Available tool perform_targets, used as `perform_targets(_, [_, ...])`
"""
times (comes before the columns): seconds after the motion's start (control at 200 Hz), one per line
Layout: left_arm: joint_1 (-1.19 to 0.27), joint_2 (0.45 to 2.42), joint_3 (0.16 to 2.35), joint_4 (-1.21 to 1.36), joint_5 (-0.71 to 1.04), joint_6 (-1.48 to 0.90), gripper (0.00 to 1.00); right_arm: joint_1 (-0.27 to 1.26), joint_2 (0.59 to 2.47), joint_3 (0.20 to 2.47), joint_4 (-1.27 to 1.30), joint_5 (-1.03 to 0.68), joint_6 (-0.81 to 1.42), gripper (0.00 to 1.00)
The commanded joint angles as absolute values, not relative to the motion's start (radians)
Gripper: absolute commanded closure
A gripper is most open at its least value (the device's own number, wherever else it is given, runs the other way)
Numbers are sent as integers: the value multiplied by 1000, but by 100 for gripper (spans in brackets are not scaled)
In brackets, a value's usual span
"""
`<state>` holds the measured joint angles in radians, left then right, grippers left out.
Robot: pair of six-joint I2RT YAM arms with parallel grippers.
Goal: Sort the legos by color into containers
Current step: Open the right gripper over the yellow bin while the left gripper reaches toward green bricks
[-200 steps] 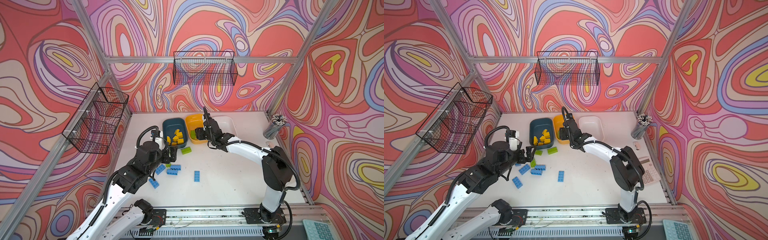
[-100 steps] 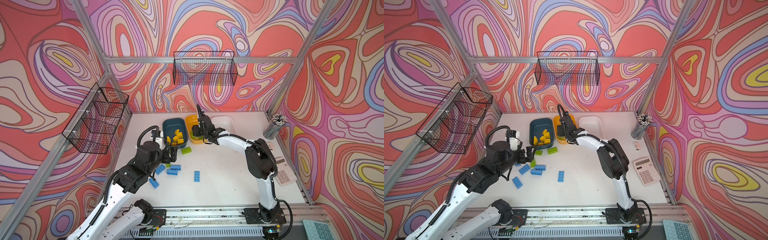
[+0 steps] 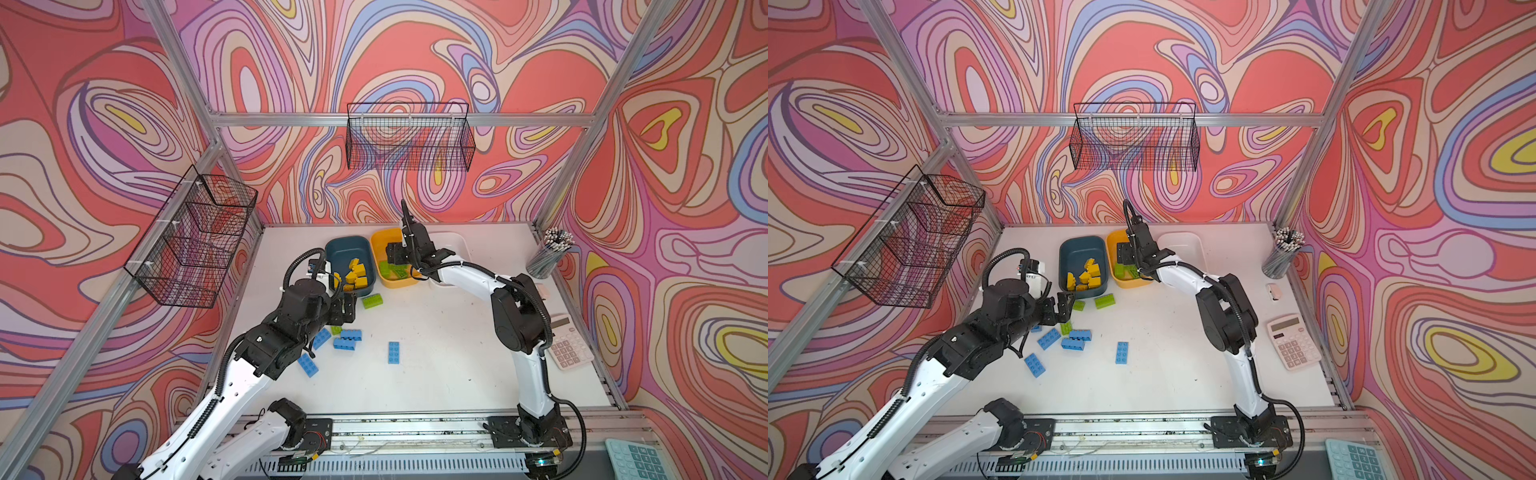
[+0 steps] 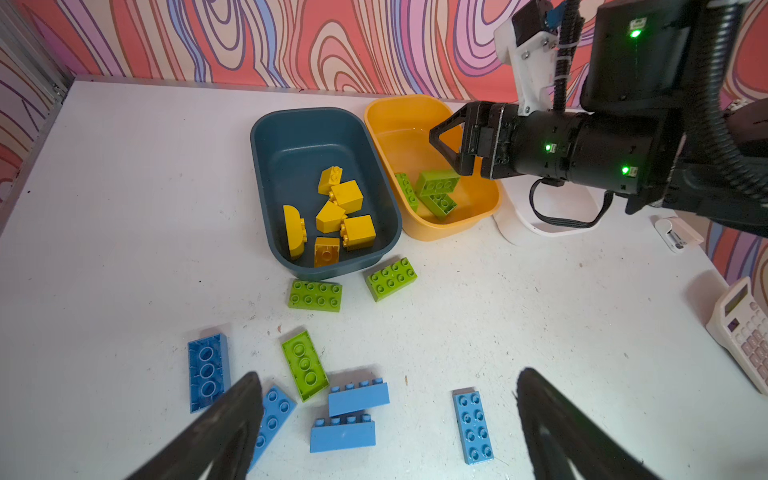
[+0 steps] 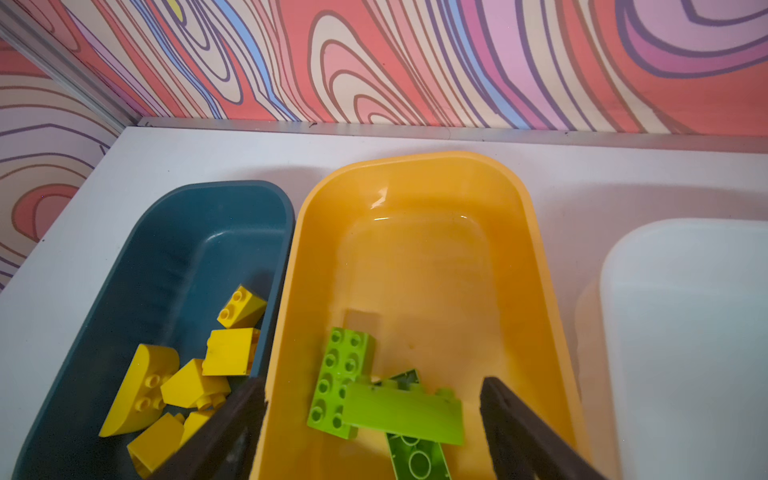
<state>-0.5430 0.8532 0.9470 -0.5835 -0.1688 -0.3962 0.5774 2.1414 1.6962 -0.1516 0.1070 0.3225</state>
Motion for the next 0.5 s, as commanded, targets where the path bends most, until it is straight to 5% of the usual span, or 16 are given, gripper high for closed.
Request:
perform_targets(0.0, [-535,866,959,-601,-178,-406,5,580,2091,1666,-145,108,292,11])
perform_targets(0.496, [-532,1099,918,-636,-237,-526,6,580,1701,1204,40,46,347,11])
